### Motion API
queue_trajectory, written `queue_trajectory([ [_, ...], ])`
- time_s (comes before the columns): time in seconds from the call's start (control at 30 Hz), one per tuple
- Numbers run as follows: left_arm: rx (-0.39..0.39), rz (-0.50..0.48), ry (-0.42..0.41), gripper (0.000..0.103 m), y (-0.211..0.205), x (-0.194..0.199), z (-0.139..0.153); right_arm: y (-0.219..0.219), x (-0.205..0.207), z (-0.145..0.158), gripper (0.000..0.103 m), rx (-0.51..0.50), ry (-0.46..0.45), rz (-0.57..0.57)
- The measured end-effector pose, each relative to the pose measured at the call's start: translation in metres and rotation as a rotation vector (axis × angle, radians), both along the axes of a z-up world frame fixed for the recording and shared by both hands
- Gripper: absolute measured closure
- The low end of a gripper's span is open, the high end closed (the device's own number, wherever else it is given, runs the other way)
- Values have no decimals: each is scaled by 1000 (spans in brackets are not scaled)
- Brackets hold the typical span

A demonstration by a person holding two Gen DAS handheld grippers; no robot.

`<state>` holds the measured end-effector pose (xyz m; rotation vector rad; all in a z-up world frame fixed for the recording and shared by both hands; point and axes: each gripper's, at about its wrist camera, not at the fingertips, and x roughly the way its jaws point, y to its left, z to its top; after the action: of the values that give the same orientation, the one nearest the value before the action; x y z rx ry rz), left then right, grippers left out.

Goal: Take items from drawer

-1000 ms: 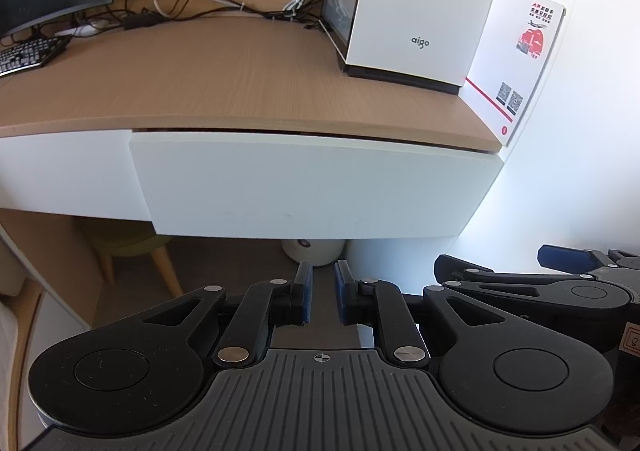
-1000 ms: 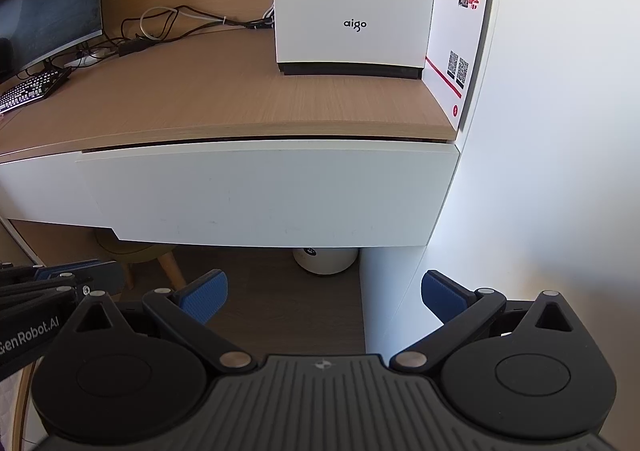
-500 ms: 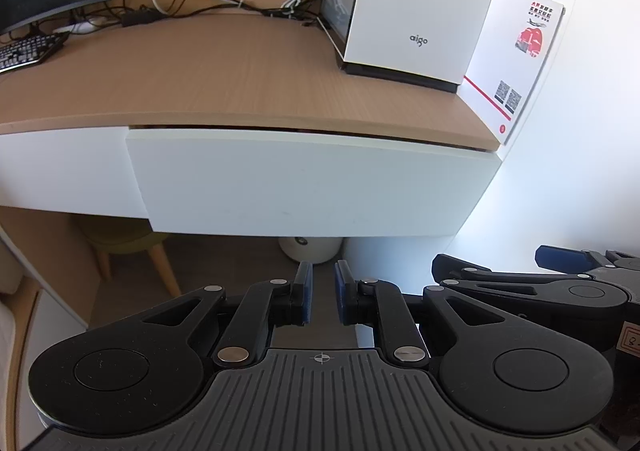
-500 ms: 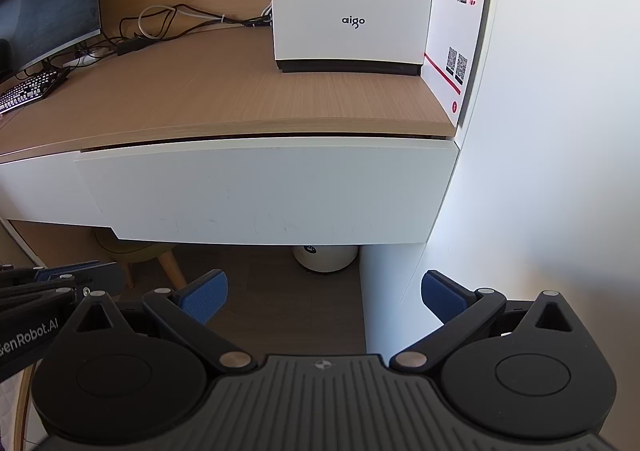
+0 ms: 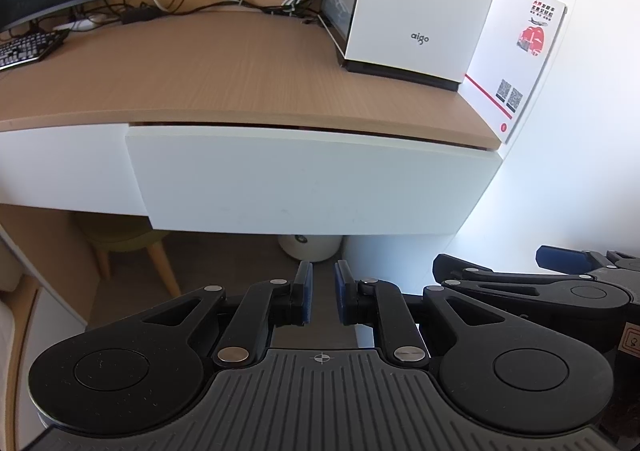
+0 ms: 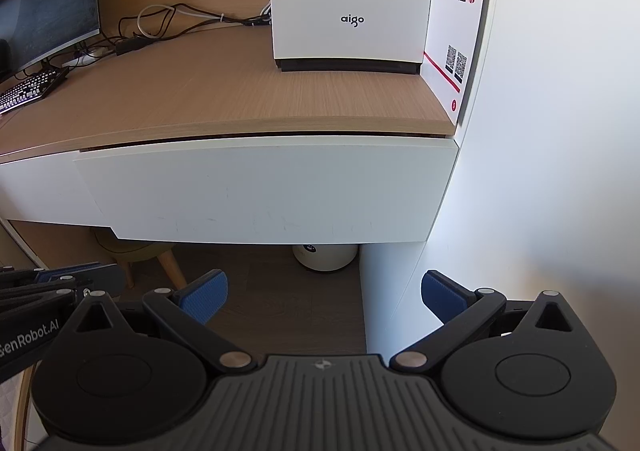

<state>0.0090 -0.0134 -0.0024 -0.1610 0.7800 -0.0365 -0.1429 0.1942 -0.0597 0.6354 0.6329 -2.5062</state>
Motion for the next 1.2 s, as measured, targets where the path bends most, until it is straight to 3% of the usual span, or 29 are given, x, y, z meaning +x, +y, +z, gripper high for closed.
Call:
queue_trajectory([
  [0.83,-8,1,37,88,14,-9,-3,-4,7,1,0,2,-18,-63],
  [0.97,-91,-13,46,87,27,-8,-3,-9,12,3,0,9,-13,-70],
  [1.13,-290,-104,4,87,53,-8,-4,-13,17,13,0,3,17,-75],
  [1.2,-331,-112,3,87,62,-6,-3,-16,18,16,0,2,31,-84],
])
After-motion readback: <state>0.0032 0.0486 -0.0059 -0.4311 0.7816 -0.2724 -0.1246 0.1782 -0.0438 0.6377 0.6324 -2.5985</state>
